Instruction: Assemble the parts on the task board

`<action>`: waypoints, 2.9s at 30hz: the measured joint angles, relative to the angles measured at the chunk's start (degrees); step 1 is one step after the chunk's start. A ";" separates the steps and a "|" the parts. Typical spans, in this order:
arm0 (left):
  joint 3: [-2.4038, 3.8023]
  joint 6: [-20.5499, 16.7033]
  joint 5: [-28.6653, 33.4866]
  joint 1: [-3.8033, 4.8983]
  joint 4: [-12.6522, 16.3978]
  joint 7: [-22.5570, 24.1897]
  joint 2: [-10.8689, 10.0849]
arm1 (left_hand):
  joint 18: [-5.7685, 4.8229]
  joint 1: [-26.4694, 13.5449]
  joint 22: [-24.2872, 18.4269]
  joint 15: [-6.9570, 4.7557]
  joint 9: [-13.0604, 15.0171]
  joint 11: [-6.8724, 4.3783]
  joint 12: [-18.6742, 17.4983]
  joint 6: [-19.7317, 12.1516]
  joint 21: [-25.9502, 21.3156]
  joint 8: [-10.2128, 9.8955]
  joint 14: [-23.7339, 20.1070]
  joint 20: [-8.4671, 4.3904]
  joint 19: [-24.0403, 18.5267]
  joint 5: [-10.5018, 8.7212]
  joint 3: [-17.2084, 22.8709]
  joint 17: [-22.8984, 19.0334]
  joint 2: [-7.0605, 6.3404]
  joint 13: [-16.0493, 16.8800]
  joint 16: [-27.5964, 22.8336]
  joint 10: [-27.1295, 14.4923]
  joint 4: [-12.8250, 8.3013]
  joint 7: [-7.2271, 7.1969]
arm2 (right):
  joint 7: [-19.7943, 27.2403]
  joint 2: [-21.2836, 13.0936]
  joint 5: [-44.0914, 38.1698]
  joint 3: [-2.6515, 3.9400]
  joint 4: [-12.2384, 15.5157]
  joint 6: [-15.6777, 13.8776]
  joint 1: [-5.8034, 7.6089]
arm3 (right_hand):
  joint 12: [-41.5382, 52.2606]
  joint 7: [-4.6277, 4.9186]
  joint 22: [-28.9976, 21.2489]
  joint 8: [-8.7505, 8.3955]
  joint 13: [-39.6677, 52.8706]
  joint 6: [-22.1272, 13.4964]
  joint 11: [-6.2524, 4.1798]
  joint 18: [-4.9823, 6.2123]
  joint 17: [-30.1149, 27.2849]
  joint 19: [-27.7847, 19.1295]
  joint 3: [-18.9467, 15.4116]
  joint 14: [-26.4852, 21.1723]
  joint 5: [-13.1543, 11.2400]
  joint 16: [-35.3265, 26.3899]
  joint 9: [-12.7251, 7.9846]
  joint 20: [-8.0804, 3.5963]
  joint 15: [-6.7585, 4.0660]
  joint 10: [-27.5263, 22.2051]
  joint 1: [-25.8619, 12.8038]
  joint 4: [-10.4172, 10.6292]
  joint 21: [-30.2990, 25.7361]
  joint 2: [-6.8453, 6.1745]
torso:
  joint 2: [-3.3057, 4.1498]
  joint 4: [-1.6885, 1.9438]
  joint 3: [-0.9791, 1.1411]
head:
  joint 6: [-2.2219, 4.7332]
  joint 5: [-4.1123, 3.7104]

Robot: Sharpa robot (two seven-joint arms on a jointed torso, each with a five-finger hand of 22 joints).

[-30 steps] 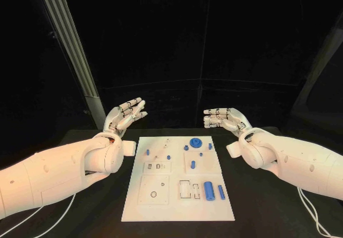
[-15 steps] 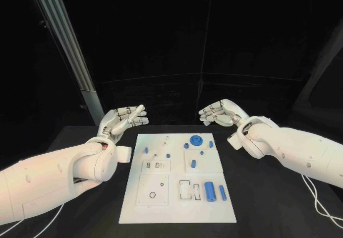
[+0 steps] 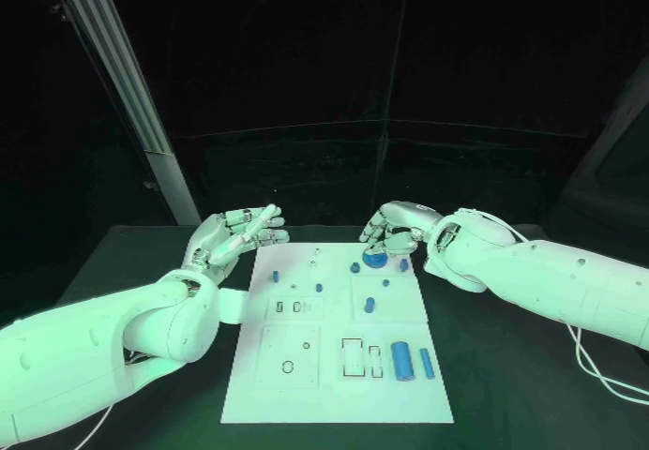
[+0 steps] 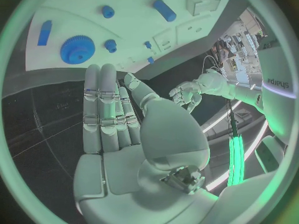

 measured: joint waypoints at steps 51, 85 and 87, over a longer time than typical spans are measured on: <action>0.01 2.10 -0.09 0.50 1.05 -1.66 -0.01 | -0.01 0.29 -0.34 0.00 -0.15 0.01 -0.48 0.19 -0.52 0.00 -0.01 0.00 0.00 0.00 -0.31 -0.19 0.29 -0.04 -0.48 -0.01 -0.32 -0.21 | -5.33 3.63 -16.24 0.11 -0.42 7.79 0.48 | 0.00 -0.56 11.13 0.00 -0.03 1.65 -0.39 -0.01 28.06 -1.34 8.91 0.21 -2.60 28.26 0.11 0.48 0.60 -1.94 -0.62 1.72 16.06 -0.06 | 3.98 0.93 0.25 | -0.08 -0.29; 0.01 2.41 -0.11 0.72 0.21 -2.20 0.53 | -0.01 0.54 -0.55 0.20 -0.14 0.01 -0.93 0.19 -0.52 -0.23 0.19 0.00 -0.01 0.00 -0.48 -0.28 0.54 -0.03 -0.70 -0.01 -0.48 -0.21 | -6.75 8.57 -13.43 0.13 -4.07 -5.20 1.57 | -0.12 -0.71 20.03 -0.23 0.09 3.77 -0.70 -0.01 35.04 0.21 14.85 0.19 -6.67 35.21 0.14 0.02 0.20 0.36 0.52 3.84 23.60 0.40 | 4.63 1.31 0.07 | 1.02 -0.26; 0.01 2.44 -0.11 0.73 0.10 -2.23 0.65 | -0.01 0.54 -0.55 0.21 -0.14 0.01 -0.93 0.19 -0.52 -0.23 0.19 0.00 -0.01 0.00 -0.48 -0.28 0.54 -0.03 -0.70 -0.01 -0.48 -0.21 | -6.81 9.90 -13.21 0.13 -5.31 -5.40 1.66 | -0.12 -0.71 20.15 -0.25 0.09 3.76 -0.70 -0.01 35.17 0.21 15.07 0.19 -6.68 35.21 0.14 0.02 0.20 0.36 0.36 4.06 23.60 0.24 | 4.66 1.31 0.07 | 1.03 -0.24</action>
